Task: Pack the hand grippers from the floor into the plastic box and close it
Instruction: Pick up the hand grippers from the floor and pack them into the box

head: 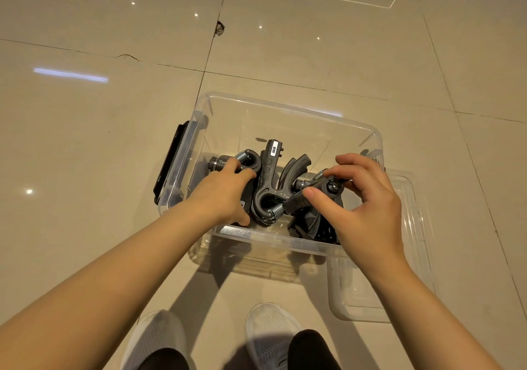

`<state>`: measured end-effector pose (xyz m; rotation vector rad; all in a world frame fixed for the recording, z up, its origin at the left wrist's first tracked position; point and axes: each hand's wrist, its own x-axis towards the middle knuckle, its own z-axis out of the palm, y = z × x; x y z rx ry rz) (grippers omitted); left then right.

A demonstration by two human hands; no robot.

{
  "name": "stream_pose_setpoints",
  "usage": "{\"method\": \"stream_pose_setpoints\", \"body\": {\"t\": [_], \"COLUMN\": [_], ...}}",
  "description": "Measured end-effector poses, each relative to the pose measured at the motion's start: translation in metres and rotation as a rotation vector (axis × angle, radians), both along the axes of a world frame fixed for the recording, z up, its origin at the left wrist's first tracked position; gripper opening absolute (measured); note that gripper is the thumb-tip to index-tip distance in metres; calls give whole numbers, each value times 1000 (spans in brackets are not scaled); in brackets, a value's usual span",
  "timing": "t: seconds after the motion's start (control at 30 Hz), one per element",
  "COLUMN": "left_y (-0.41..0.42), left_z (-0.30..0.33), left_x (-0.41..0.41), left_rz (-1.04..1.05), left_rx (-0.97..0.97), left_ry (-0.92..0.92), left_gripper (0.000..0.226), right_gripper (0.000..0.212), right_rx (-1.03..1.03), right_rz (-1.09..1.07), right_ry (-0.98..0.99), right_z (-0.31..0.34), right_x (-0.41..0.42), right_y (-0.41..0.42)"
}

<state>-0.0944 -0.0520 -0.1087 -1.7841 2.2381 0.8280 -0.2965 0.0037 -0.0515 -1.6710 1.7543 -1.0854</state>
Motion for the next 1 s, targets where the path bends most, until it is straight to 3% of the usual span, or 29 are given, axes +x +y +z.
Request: {"method": "stream_pose_setpoints", "body": {"t": [0.17,0.37,0.47,0.57,0.77,0.9,1.0], "left_y": [0,-3,-1,2,44,47,48], "left_z": [2,-6,-5,6,15,10,9], "left_x": [5,2,2,3,19,17,18], "left_rz": [70,-47,-49,-71,58,41,78], "left_rx": [-150,-52,-38,-43,-535,-638,-643], "left_ry": [121,-2,2,-43,36,-9,-29], "left_gripper": [81,71,68,62,54,44,44], "right_gripper": [28,30,29,27,25,24,28], "right_rx": [3,-42,-91,-17,-110,56,281], "right_rz": [19,14,124,400,792,1029,990], "right_ry": [6,39,204,511,1123,1178,1080], "right_z": [-2,4,22,36,14,-5,-7], "right_x": [1,-7,-19,-34,-29,-16,-19], "right_y": [1,-5,-19,-39,-48,-35,-35]}}
